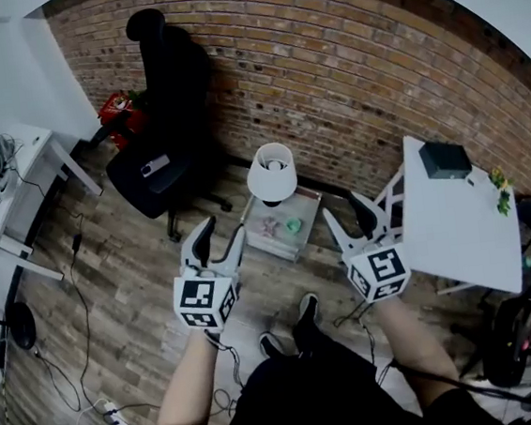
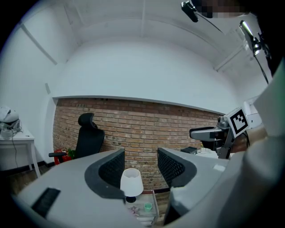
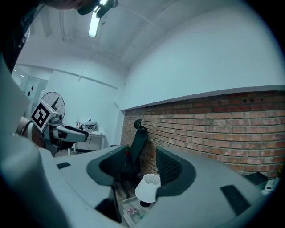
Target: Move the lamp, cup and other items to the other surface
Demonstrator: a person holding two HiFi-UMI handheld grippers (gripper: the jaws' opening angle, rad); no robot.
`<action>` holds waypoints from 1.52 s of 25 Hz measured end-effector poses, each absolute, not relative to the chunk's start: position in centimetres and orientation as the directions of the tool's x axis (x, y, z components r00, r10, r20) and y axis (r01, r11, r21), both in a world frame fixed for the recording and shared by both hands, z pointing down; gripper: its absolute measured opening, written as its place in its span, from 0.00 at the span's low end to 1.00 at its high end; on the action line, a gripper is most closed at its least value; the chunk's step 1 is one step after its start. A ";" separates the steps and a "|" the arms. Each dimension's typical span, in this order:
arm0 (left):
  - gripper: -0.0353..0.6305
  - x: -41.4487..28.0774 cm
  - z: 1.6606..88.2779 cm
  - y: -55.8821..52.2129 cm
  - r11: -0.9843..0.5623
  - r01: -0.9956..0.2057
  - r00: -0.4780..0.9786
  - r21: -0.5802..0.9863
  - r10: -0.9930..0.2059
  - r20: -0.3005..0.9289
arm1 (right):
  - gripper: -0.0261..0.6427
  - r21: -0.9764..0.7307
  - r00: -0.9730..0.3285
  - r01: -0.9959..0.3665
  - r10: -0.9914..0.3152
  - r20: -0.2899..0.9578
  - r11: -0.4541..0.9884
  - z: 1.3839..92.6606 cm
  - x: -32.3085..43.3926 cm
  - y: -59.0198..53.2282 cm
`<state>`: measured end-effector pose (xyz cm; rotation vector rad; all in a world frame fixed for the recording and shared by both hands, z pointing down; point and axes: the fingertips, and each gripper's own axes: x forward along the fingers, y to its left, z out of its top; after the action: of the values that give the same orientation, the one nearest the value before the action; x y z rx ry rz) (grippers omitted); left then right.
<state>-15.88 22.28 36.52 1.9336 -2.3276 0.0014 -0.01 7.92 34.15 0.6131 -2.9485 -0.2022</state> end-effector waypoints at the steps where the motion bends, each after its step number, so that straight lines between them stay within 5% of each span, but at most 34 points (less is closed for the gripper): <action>1: 0.39 -16.2 36.9 22.0 0.188 -0.979 -0.180 0.076 -0.979 0.096 | 0.37 0.152 -0.910 -0.386 -0.402 0.099 0.910 34.6 -0.3 7.6; 16: 0.39 -22.2 38.6 12.5 0.231 -0.972 -0.222 0.046 -0.963 0.151 | 0.36 0.051 -0.937 -0.324 -0.328 0.118 0.945 39.1 -7.6 -3.4; 38: 0.40 -27.5 49.0 -3.9 0.020 -1.000 -0.009 0.025 -0.926 0.378 | 0.37 -0.031 -0.912 -0.291 -0.267 0.310 0.956 49.0 -10.9 -21.6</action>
<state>-27.54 -3.92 48.99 1.9828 -2.0131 0.3632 -10.88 -21.57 49.05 0.4095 -2.8023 0.1089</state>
